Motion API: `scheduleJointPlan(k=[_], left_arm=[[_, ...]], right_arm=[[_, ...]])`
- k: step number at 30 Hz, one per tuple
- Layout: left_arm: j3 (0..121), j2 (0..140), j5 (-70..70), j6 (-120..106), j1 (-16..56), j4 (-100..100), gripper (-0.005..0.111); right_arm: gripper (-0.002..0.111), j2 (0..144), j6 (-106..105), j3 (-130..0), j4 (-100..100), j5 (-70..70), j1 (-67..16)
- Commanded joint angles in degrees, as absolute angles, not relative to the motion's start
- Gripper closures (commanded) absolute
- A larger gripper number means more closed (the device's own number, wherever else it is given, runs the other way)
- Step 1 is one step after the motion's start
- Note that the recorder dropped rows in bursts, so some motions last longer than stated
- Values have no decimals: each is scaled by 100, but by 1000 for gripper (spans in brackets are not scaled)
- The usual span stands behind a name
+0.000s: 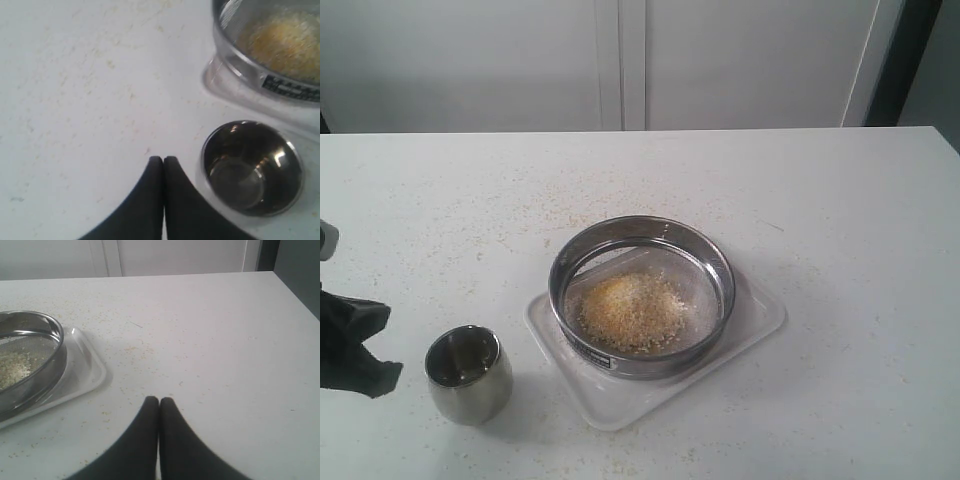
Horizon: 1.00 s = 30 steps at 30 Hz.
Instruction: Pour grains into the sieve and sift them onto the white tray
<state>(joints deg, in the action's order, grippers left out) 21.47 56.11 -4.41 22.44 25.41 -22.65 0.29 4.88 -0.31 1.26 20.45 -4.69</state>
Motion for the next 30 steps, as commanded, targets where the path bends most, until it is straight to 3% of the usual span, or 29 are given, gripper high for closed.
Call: scheduleJointPlan(k=[1, 6, 14, 30], left_arm=[[2926, 5461, 1531, 2441, 2523, -2252, 107], [3580, 5461, 2758, 2405, 2523, -2146, 107], [3781, 5461, 3333, 2391, 2403, -1844, 107], [3781, 5472, 3785, 769, 441, 249, 107]], right_arm=[[108, 0, 489, 0, 127, 1964, -451], [108, 0, 489, 0, 127, 1964, -451], [108, 0, 489, 0, 127, 1964, -451], [108, 0, 489, 0, 127, 1964, -451]])
